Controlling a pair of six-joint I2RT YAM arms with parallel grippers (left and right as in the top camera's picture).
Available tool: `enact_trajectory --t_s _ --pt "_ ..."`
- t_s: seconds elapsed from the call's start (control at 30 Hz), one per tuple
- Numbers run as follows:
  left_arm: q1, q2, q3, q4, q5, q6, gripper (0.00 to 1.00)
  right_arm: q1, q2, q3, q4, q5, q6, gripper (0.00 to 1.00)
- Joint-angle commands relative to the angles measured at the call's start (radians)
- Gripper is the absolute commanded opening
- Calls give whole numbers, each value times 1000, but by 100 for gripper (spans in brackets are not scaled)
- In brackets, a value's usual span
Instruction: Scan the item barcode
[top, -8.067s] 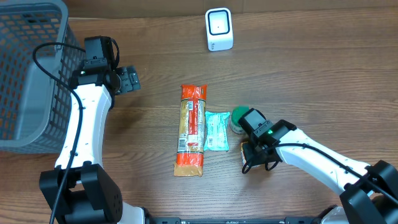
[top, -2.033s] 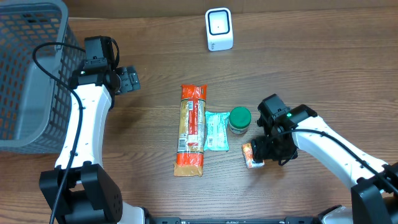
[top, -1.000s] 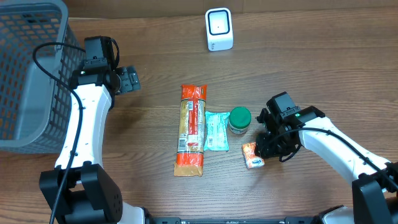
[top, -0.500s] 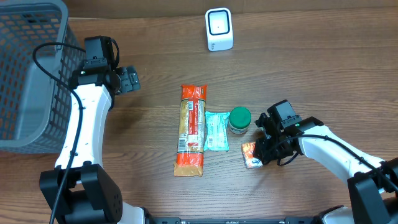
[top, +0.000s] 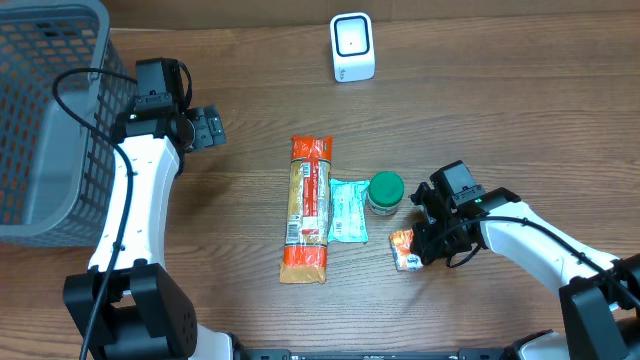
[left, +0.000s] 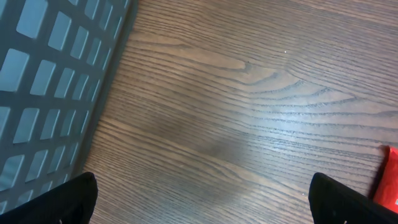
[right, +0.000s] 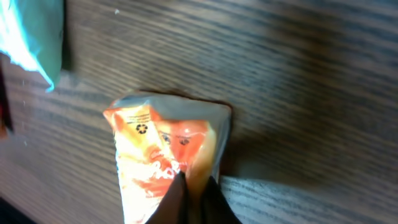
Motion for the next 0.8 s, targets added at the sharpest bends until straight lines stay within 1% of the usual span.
enact_trajectory --t_s 0.0,0.13,0.27,0.4,0.53,0.67,0.77 --pt "-2 1 16 0 -6 -3 100 -2 -4 -9 -2 6 0 4" --pt "-2 1 16 0 -6 -3 100 -2 -5 3 -36 -18 -1 4" --pt "-2 1 16 0 -6 -3 100 -2 -6 65 -109 -66 -4 4" --pt "-2 1 16 0 -6 -3 100 -2 -25 153 -212 -204 -64 4" --pt "-2 1 16 0 -6 -3 100 -2 -36 249 -293 -307 -69 4" --pt "-2 1 16 0 -6 -3 100 -2 -36 310 -294 -464 -69 4" --pt "-2 1 16 0 -6 -3 100 -2 -36 335 -247 -610 -68 4"
